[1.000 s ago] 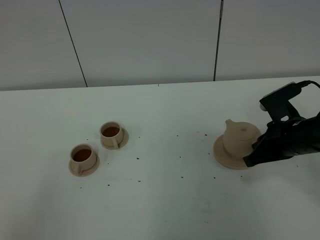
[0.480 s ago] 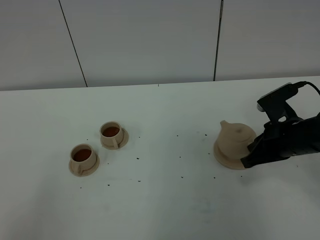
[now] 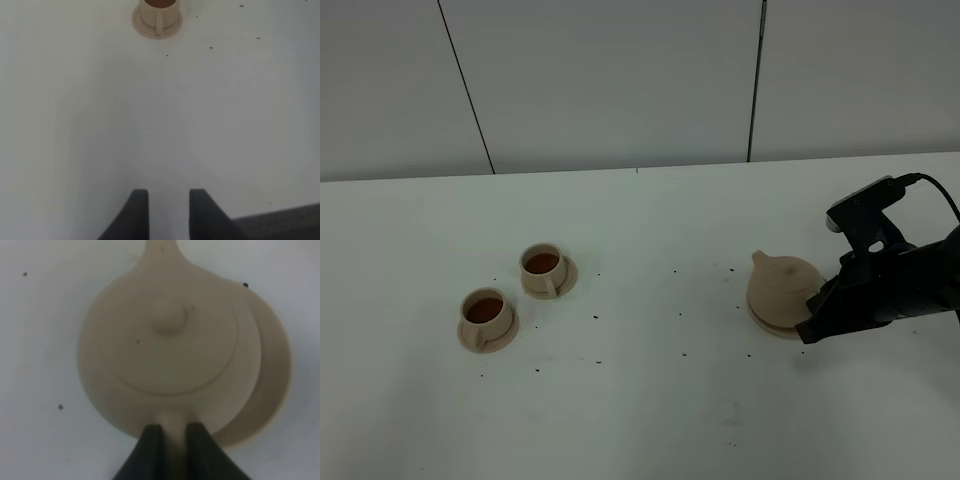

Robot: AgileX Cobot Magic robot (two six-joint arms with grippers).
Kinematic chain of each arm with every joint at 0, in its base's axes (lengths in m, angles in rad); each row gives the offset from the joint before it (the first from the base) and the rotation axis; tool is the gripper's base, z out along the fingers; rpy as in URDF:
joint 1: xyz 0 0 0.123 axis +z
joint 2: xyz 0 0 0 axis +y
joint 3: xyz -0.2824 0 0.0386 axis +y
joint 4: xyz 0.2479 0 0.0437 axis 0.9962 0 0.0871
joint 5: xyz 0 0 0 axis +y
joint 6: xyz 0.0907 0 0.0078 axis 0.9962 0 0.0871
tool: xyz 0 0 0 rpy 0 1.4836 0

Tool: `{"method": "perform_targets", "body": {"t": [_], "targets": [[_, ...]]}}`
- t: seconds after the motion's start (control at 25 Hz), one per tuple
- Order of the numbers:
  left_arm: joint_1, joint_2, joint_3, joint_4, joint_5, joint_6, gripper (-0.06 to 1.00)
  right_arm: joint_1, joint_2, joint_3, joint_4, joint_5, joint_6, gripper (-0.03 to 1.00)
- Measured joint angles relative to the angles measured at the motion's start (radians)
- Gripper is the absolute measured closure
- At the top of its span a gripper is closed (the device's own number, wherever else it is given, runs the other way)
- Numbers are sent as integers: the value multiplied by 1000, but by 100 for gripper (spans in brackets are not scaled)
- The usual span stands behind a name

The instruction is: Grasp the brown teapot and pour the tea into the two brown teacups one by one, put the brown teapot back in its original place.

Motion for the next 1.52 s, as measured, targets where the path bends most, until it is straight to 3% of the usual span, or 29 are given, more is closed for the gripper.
{"method": "perform_targets", "body": {"t": [1.52], "targets": [[0,0,0,0,0,0,68,0,19,0,1,-35,-4,87]]}}
